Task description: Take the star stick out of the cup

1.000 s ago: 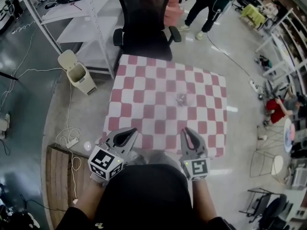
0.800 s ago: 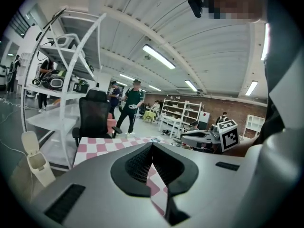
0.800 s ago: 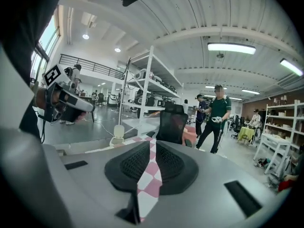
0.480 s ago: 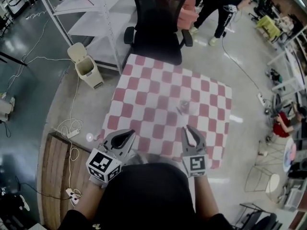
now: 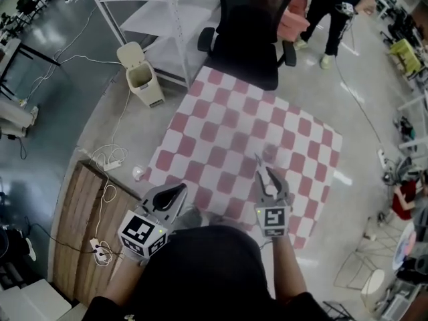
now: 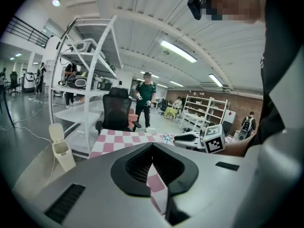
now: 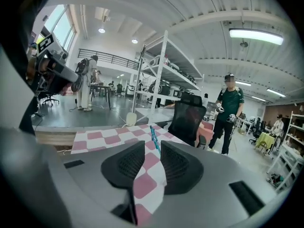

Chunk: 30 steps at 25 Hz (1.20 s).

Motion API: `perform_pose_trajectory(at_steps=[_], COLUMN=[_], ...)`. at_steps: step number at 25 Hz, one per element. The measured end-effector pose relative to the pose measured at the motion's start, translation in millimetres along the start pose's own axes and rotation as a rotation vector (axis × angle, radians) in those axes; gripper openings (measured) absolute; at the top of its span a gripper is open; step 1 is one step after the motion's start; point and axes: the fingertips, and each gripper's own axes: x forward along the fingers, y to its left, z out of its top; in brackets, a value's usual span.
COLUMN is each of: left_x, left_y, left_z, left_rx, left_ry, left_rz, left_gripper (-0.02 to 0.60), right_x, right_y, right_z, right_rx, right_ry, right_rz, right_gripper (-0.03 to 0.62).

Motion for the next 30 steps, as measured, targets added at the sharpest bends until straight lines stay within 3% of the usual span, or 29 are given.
perform_pose_trajectory(at_steps=[15,30], left_x=[-15.4,-17.0], left_y=[1.7,4.6], left_z=[-15.3,-11.7], left_rx=[-0.046,-0.059], left_ry=[0.03,0.008], left_rz=[0.127,0.121], left_gripper=[0.04,0.04], right_x=[37.0,41.2], right_y=[-12.1,-18.3], right_z=[-14.5,-1.2], right_rx=[-0.046,-0.084], right_ry=[0.048,0.039], right_rz=[0.033,-0.001], right_gripper=[0.1,0.038])
